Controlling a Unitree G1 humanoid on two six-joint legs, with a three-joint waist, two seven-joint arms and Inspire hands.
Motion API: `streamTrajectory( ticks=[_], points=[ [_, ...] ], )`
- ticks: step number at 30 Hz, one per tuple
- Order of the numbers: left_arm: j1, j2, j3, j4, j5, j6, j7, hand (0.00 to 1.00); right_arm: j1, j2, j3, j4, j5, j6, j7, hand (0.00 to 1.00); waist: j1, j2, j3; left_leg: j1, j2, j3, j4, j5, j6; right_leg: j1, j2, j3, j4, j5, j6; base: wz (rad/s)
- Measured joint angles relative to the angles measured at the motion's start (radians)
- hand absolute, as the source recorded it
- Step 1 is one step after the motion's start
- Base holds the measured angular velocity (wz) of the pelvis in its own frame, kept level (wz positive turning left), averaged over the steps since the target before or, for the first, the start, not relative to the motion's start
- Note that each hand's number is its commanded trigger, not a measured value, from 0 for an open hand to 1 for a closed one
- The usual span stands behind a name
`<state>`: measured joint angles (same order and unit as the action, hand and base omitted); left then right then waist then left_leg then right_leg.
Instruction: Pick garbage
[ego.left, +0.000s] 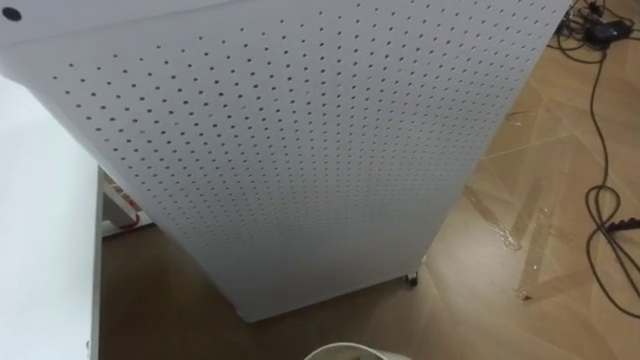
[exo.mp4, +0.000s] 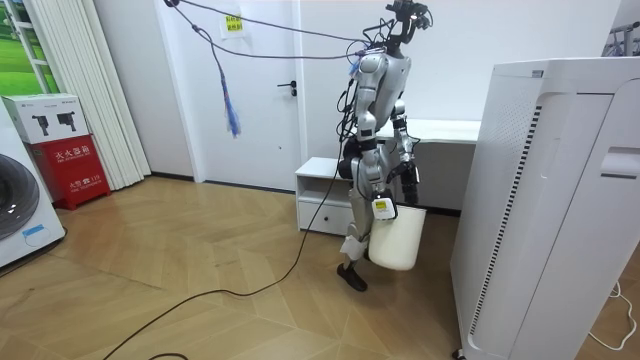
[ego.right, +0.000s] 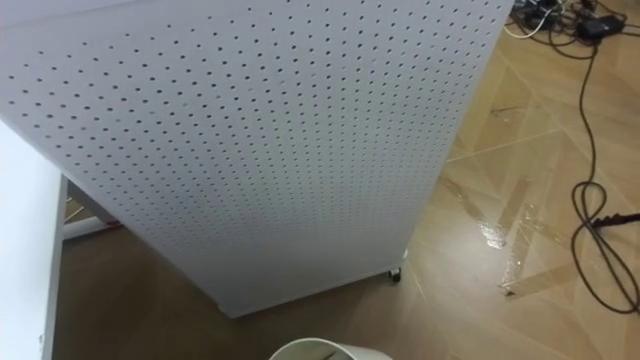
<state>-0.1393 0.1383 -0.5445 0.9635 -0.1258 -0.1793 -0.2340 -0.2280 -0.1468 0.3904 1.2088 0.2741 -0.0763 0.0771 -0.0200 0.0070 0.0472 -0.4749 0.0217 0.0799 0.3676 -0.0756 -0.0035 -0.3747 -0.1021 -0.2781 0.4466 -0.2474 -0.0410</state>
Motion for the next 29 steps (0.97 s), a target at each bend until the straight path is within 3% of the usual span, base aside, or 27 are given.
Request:
streamTrajectory(
  ticks=[6, 12, 17, 19, 24, 29],
  points=[
    [0.027, 0.031, 0.023, 0.047, 0.010, 0.000, 0.012, 0.00, 0.046, -0.004, 0.001, 0.011, 0.036, 0.000, 0.001, 1.00, 0.000, -0.007, -0.0033, 0.072, -0.003, -0.018, -0.038, 0.000, 0.000, 0.091, 0.007, -0.033, -0.057, 0.002, 0.002, 0.13],
    [0.084, 0.029, 0.122, 0.118, 0.021, -0.001, 0.048, 0.00, 0.114, -0.013, -0.070, 0.062, 0.124, -0.001, 0.038, 1.00, 0.003, -0.027, -0.0225, 0.168, -0.011, -0.030, -0.085, 0.000, 0.000, 0.199, 0.015, -0.056, -0.129, 0.004, 0.006, 0.11],
    [0.176, 0.027, 0.216, 0.116, 0.019, -0.001, 0.081, 0.00, 0.193, -0.031, -0.148, 0.075, 0.192, 0.000, 0.043, 1.00, -0.001, -0.048, -0.0470, 0.284, -0.021, -0.028, -0.137, -0.003, -0.005, 0.334, 0.022, -0.070, -0.217, 0.007, 0.011, 0.02],
    [0.197, 0.027, 0.253, 0.117, 0.019, -0.001, 0.094, 0.00, 0.220, -0.037, -0.178, 0.075, 0.193, 0.002, 0.039, 1.00, 0.001, -0.054, -0.0505, 0.315, -0.021, -0.028, -0.150, -0.008, -0.011, 0.367, 0.026, -0.073, -0.230, 0.007, 0.010, 0.03],
    [0.235, 0.025, 0.332, 0.143, 0.000, 0.004, 0.096, 0.00, 0.260, -0.052, -0.219, 0.079, 0.193, 0.007, 0.034, 1.00, 0.001, -0.057, -0.0487, 0.385, -0.018, -0.028, -0.183, -0.017, -0.024, 0.435, 0.035, -0.077, -0.261, 0.007, 0.010, -0.03],
    [0.255, 0.005, 0.407, 0.155, -0.035, 0.036, 0.087, 0.00, 0.271, -0.043, -0.254, 0.075, 0.192, 0.046, 0.022, 1.00, 0.003, -0.061, -0.0442, 0.430, -0.016, -0.029, -0.209, -0.018, -0.026, 0.467, 0.037, -0.079, -0.263, 0.007, 0.010, -0.02]
  ],
)
